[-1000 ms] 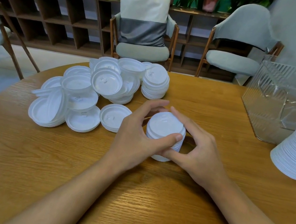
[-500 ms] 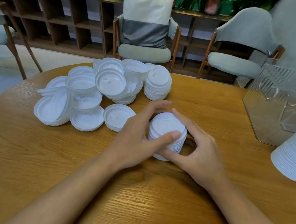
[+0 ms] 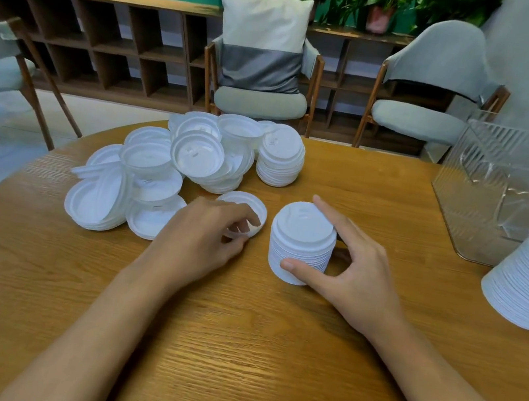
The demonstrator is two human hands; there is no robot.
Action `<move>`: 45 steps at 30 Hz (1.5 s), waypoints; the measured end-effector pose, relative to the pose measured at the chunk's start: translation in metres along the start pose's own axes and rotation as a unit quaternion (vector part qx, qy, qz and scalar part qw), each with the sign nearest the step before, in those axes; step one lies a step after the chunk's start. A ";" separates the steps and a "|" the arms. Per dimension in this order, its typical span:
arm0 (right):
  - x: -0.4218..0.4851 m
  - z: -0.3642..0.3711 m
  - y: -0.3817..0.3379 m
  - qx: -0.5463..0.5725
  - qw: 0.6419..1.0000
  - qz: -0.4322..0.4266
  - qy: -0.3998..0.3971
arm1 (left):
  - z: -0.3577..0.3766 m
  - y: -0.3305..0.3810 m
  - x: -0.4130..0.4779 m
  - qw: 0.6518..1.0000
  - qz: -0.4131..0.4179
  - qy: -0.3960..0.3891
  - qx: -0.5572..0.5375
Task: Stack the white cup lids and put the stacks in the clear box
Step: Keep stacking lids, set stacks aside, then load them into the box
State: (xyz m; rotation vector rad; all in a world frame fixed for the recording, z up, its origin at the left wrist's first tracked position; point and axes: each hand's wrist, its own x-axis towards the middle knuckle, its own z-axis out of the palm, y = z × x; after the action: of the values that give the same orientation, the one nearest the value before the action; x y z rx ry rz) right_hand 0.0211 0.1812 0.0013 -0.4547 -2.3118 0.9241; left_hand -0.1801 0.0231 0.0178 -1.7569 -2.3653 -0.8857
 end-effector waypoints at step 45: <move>-0.001 0.005 -0.005 0.009 0.999 -0.043 -0.023 | 0.002 0.029 0.000 0.915 -0.045 -0.055 -0.397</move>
State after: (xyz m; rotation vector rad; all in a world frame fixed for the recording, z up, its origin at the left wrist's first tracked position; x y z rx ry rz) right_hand 0.0177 0.1745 0.0020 -0.3269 -2.3426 0.9224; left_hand -0.1537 0.0293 0.0275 -1.9487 -2.3236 -2.0328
